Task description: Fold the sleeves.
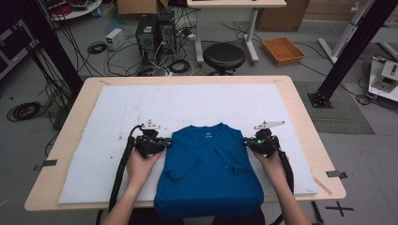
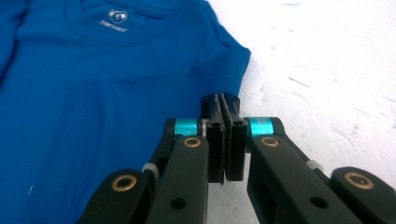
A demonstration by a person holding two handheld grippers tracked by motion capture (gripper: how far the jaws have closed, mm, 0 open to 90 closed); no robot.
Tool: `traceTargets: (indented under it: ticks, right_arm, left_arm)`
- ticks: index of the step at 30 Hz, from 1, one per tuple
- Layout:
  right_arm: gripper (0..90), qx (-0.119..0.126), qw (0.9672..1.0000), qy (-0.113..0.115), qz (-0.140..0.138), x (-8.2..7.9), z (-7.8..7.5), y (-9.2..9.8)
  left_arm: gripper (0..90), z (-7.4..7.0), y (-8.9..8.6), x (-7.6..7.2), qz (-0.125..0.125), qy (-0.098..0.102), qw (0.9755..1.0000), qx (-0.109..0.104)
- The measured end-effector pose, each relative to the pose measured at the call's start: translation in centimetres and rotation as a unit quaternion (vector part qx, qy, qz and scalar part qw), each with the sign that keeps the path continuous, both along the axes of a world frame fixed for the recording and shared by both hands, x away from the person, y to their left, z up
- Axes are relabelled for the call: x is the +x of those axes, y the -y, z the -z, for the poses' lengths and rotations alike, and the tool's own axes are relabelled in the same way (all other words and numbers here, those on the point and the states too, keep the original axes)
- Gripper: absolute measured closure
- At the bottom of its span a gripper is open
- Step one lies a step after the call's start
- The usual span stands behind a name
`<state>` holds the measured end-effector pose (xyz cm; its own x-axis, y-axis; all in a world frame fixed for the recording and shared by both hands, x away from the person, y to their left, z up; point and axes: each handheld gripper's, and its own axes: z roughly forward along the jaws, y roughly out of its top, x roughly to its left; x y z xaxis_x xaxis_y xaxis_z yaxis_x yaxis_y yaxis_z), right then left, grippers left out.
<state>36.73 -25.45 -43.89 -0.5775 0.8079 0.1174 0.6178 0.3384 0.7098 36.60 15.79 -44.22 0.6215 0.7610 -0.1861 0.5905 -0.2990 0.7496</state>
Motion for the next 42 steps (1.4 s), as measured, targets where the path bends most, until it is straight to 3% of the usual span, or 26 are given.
traceTargets:
  ticks: [3,7,10,14,18,21,33,42]
  right_arm:
    - [88.8,0.003,1.0000,0.000,0.002,0.0,0.0,0.3]
    - [71.2,0.028,0.9994,0.019,0.012,-0.3,-0.8,1.2]
    - [69.0,0.039,0.9986,0.029,0.019,-0.4,-1.3,1.9]
    - [55.4,0.063,0.9956,0.049,0.049,-0.5,-2.3,3.6]
    - [45.2,0.075,0.9936,0.062,0.057,-0.5,-2.8,4.3]
    - [40.6,0.075,0.9925,0.077,0.057,-0.6,-3.1,4.4]
    - [39.3,0.068,0.9924,0.087,0.055,-0.7,-3.6,4.5]
    - [33.1,0.088,0.9909,0.083,0.059,-0.6,-3.6,5.1]
  left_arm:
    - [83.3,-0.1,-0.3,-0.1,-0.010,0.004,0.9999,-0.009]
    - [59.6,-0.3,-1.1,-0.1,-0.036,0.018,0.9991,-0.015]
    - [54.0,-0.4,-2.1,-0.3,-0.052,0.033,0.9977,-0.028]
    - [45.8,-1.2,-4.2,-0.6,-0.064,0.058,0.9954,-0.042]
    - [39.0,-1.6,-5.0,-0.7,-0.070,0.074,0.9938,-0.045]
    - [38.7,-1.9,-5.5,-1.0,-0.066,0.099,0.9922,-0.037]
    - [36.3,-2.2,-5.7,-1.1,-0.053,0.102,0.9925,-0.043]
    - [35.3,-2.9,-5.5,-1.5,-0.043,0.121,0.9912,-0.030]
